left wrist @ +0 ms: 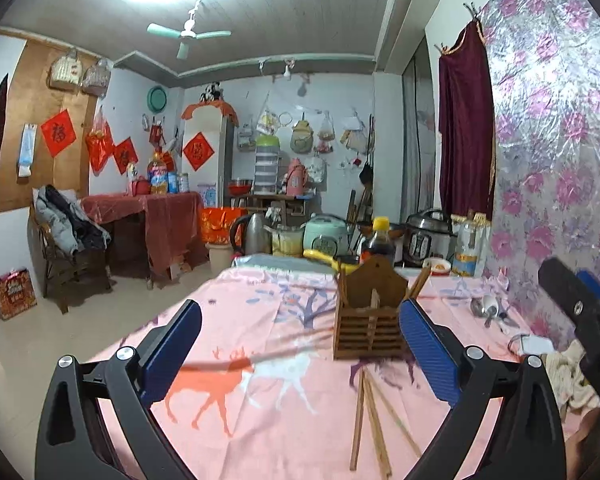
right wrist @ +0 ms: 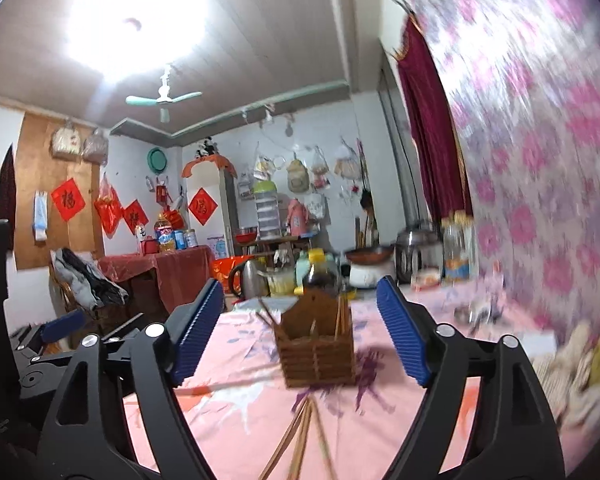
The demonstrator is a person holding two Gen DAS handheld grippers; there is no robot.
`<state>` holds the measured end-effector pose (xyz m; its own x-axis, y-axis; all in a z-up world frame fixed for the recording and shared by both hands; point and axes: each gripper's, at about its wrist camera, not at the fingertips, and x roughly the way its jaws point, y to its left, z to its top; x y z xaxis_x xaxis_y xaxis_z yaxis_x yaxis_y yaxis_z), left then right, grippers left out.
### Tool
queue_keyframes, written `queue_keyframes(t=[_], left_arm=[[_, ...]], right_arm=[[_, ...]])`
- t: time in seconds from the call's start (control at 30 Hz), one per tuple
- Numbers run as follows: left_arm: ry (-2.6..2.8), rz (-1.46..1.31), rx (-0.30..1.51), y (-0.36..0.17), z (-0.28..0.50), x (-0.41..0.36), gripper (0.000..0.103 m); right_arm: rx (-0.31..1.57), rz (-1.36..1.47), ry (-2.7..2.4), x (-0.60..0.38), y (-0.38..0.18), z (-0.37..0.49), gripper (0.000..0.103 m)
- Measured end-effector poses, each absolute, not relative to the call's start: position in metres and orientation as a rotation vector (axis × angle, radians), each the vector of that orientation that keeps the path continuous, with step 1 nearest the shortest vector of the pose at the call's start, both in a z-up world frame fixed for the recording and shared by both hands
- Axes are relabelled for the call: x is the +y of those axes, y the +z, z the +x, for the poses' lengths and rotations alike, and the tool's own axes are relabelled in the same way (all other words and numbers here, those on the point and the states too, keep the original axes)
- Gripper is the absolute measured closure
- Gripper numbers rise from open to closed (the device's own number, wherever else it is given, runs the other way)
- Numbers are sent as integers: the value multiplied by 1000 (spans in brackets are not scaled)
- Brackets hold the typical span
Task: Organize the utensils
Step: 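Move both open tools back down to the remaining loose chopsticks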
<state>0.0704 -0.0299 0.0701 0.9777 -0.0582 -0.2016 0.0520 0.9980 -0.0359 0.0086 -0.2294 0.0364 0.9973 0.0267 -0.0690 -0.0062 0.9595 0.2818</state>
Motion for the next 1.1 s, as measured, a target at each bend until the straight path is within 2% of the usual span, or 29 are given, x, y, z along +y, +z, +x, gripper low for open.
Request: queue_keyframes(t=[0.3,0.67,1.1], left_arm=[[-25,-15,308,21,86,-20,6],[-23,21,396,-19,102,-24,6],[-32,59,426,-34,105,-31,6]], right_arm=[[310,312,-41,-231,-41,41,25],[373,222,-75,-223,-71,42,25],[413,211,-87,-226,-82,44,25]])
